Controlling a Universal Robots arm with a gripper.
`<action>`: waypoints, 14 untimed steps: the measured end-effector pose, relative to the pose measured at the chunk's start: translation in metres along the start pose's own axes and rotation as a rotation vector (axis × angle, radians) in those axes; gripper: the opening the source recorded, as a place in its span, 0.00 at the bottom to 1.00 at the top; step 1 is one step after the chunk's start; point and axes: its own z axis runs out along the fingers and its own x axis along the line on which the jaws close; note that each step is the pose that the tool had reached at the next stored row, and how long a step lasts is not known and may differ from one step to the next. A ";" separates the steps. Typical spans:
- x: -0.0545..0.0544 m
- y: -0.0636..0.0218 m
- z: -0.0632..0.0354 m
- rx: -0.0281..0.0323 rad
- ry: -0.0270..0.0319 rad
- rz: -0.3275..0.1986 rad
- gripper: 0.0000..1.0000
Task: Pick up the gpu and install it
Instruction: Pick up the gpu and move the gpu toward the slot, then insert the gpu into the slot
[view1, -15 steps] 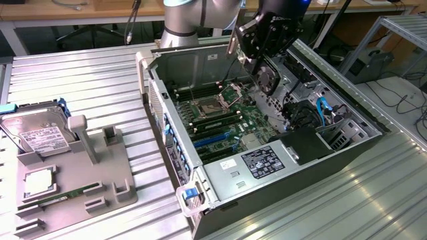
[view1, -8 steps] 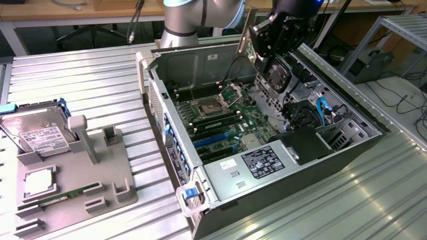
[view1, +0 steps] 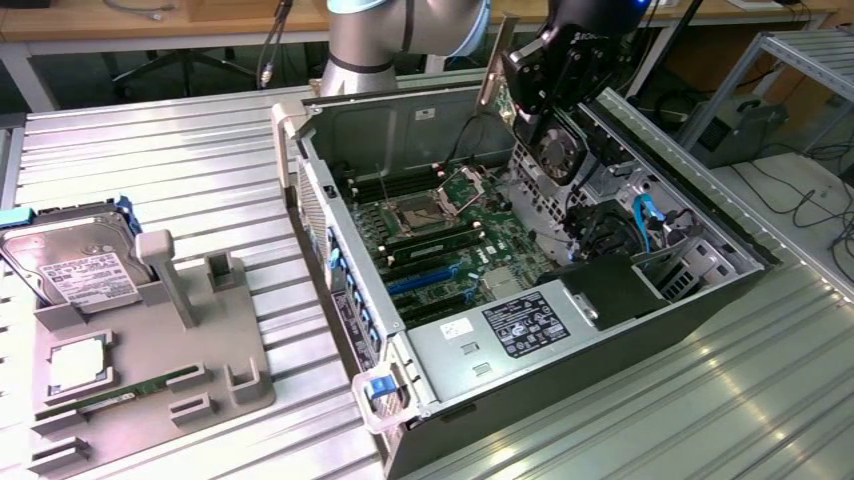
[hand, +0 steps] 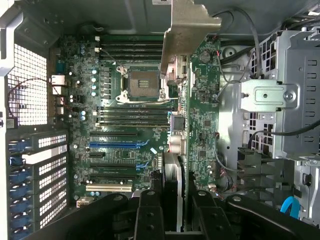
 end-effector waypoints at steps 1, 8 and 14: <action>0.000 0.0000 0.0000 0.0000 0.0000 0.000 0.27; 0.000 0.0000 0.0000 0.0001 0.0003 -0.009 0.27; 0.000 0.0000 0.0000 0.0003 0.0028 -0.076 0.27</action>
